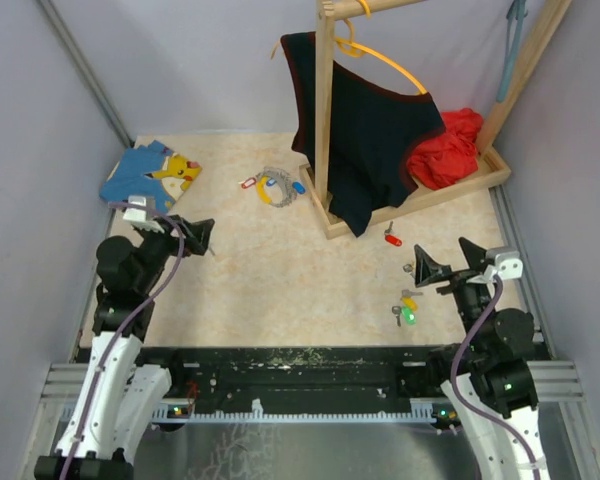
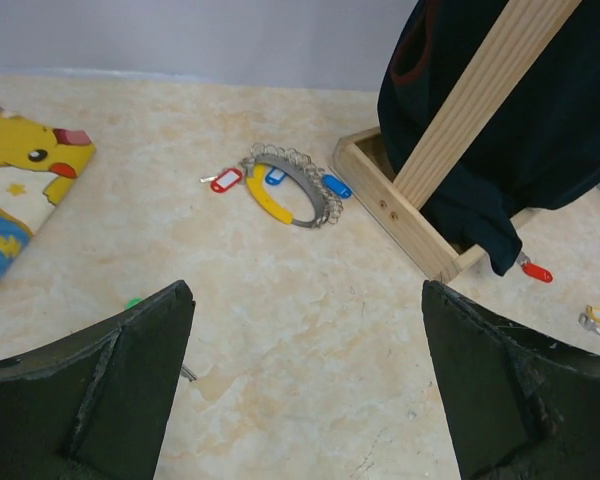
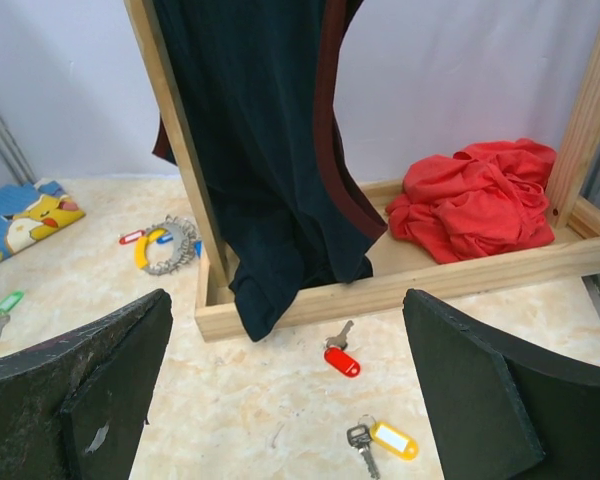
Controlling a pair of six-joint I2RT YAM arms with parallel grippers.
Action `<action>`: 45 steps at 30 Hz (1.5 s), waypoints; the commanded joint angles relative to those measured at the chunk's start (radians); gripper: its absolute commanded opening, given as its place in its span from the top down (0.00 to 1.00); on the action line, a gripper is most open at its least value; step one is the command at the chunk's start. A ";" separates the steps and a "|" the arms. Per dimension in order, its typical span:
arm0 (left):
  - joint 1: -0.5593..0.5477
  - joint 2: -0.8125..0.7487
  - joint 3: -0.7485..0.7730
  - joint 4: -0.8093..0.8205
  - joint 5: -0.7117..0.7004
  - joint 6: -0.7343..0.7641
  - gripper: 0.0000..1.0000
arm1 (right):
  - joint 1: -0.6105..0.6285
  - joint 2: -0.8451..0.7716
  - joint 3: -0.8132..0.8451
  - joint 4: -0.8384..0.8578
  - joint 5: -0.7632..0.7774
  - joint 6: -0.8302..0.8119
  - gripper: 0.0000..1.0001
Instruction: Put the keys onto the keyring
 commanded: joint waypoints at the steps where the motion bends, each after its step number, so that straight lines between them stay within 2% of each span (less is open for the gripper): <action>1: -0.006 0.144 0.093 0.007 0.077 -0.005 0.00 | -0.003 0.027 0.007 0.037 -0.038 -0.008 0.01; 7: -0.006 0.451 0.252 -0.078 0.138 -0.056 0.00 | -0.003 0.034 0.008 0.036 -0.058 -0.008 0.01; 14: -0.007 0.689 0.201 0.260 0.148 -0.224 0.00 | -0.003 0.038 0.010 0.032 -0.076 -0.007 0.01; 24: -0.012 1.167 0.396 0.417 0.177 -0.349 0.00 | -0.002 0.052 0.010 0.032 -0.106 -0.008 0.01; 27: -0.012 1.282 0.475 0.432 0.222 -0.387 0.05 | -0.003 0.052 0.010 0.030 -0.110 -0.008 0.01; 29: -0.012 1.349 0.519 0.451 0.240 -0.421 0.15 | -0.003 0.053 0.011 0.030 -0.105 -0.009 0.01; 39: -0.025 1.626 0.750 0.396 0.307 -0.497 0.26 | -0.003 0.072 0.010 0.028 -0.108 -0.012 0.01; 45: -0.031 1.732 0.858 0.332 0.299 -0.510 0.31 | -0.003 0.077 0.008 0.030 -0.103 -0.013 0.01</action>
